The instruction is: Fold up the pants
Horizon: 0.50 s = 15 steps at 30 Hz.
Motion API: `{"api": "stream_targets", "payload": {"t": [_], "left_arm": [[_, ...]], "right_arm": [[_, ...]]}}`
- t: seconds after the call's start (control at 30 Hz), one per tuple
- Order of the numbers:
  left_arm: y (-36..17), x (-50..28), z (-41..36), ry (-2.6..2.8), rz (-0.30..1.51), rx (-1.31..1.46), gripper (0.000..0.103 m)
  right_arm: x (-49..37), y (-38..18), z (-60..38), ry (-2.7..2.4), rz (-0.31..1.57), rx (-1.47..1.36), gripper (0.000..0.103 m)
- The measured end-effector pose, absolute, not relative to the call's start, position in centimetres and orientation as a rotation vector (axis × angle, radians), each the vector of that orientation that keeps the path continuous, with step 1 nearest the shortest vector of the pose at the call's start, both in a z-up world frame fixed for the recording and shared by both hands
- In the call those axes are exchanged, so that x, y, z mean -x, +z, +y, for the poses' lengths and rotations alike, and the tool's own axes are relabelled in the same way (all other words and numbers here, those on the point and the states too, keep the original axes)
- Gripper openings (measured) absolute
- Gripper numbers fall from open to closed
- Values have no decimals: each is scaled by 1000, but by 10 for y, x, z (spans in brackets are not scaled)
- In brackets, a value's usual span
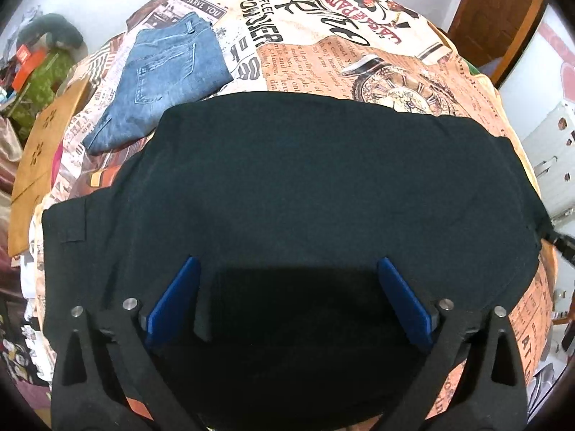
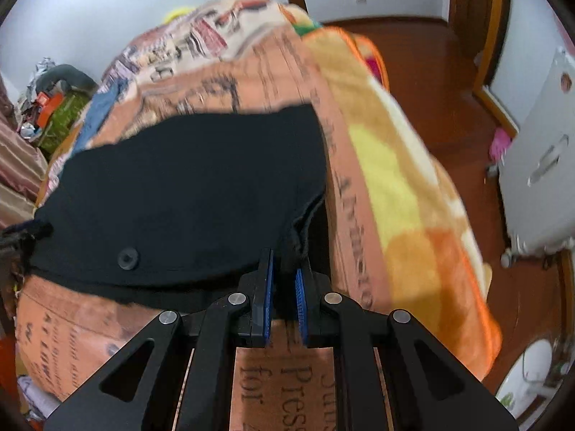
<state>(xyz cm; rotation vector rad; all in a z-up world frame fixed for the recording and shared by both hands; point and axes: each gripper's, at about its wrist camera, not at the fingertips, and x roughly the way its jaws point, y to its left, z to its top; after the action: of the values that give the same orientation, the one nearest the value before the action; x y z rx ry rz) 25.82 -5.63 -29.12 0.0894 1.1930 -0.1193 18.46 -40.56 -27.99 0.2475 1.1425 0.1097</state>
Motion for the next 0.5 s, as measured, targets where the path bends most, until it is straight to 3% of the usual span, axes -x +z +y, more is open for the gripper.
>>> {"api": "stream_targets", "payload": {"t": [0.17, 0.23, 0.33, 0.5], "left_arm": [[-288, -258, -55, -128, 1191, -92, 101], [-284, -257, -51, -130, 1181, -94, 101], [-273, -257, -40, -112, 1145, -81, 101], [-249, -258, -4, -52, 1074, -47, 101]], "right_arm": [[-181, -266, -404, 104, 1144, -203, 13], [-183, -250, -402, 72, 1126, -152, 32], [-183, -227, -395, 61, 1045, -104, 51], [-199, -181, -364, 123, 937, -46, 51]]}}
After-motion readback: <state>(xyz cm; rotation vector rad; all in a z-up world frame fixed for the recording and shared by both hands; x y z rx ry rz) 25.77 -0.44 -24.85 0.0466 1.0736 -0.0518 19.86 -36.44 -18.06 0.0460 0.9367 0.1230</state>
